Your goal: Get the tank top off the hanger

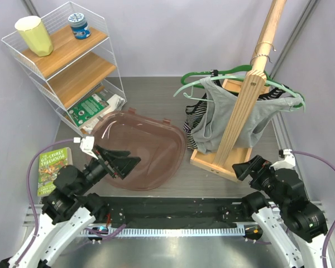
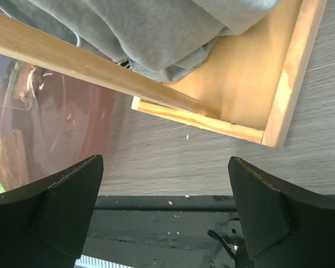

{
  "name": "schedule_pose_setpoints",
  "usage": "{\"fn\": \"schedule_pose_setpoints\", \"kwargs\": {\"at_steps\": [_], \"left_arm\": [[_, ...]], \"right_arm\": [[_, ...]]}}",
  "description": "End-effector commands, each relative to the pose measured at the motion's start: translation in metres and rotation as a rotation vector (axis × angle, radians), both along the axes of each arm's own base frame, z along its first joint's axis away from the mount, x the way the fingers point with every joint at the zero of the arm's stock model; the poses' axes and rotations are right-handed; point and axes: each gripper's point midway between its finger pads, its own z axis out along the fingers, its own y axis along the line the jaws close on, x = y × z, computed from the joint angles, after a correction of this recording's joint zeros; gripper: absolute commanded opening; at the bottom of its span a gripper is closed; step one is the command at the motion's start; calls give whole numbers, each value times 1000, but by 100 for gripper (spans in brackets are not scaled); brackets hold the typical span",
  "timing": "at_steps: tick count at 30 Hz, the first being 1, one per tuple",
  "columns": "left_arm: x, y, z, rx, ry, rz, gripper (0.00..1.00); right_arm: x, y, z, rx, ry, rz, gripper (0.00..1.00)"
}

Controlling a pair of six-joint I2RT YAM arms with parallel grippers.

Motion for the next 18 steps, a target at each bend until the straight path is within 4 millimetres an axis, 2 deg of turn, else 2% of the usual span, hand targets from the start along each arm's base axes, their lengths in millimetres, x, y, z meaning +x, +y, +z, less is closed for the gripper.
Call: {"fn": "schedule_pose_setpoints", "kwargs": {"at_steps": [1,6,8,11,13,14,15,16,17,18], "left_arm": [[14,9,-34,124,221,94,100],[8,1,-30,138,234,39,100],[7,-1,-24,121,211,22,100],[3,-13,-11,105,150,-54,100],[8,-20,-3,112,135,-73,100],[9,-24,0,121,134,-88,100],[11,-26,14,114,113,-94,100],[12,-30,21,121,104,-110,100],[19,-42,16,159,128,-146,100],[22,-47,25,158,112,-165,99]], "right_arm": [[-6,-7,15,-48,-48,13,100],[-16,-9,44,-73,-129,58,100],[-20,-8,57,-76,-168,86,100],[-19,-9,66,-97,-168,90,100],[-13,-19,64,-141,-130,37,100],[-13,-22,70,-148,-138,22,100],[-11,-25,73,-158,-139,8,100],[-7,-27,77,-171,-128,-6,100],[-7,-34,88,-183,-154,-41,100],[-4,-37,94,-193,-163,-59,100]]}}
